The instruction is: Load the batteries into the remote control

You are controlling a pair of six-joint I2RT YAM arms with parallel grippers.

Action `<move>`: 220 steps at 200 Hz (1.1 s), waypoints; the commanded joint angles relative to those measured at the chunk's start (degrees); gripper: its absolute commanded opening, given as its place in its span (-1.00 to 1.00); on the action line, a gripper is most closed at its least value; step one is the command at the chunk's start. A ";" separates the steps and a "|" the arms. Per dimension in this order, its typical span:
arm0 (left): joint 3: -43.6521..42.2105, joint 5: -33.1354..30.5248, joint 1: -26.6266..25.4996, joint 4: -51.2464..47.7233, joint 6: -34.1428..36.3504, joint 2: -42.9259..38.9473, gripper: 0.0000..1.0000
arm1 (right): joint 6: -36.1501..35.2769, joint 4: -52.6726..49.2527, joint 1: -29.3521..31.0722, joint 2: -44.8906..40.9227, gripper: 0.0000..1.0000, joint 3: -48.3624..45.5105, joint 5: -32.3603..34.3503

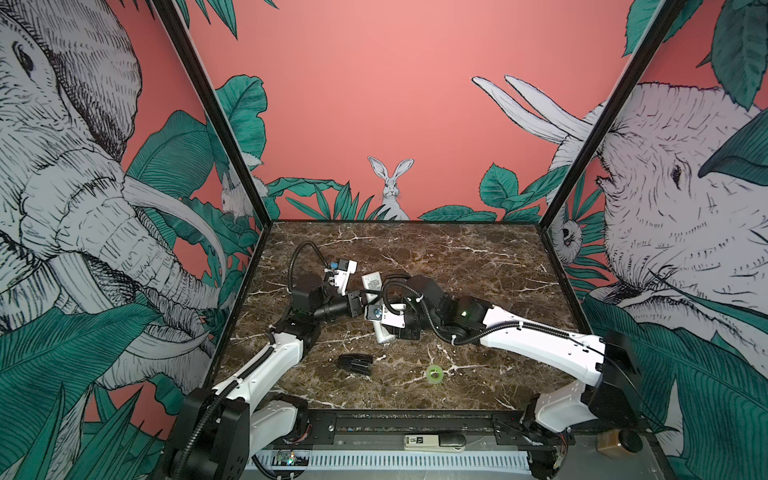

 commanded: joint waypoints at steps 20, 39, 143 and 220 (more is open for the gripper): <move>0.15 1.25 -0.20 2.76 -0.58 -0.71 -1.00 | -0.79 1.31 0.86 0.78 -0.21 1.35 0.54; 0.15 1.28 -0.30 2.74 -0.55 -0.81 -1.00 | -1.04 1.09 0.95 1.07 -0.24 1.44 0.88; 0.15 1.08 -0.26 2.63 -0.49 -0.93 -1.00 | -2.59 -0.18 2.11 2.51 -0.44 1.88 3.23; 0.41 1.06 -0.20 2.63 -0.53 -0.94 -1.00 | -3.52 -0.94 2.75 3.12 -0.52 1.69 4.75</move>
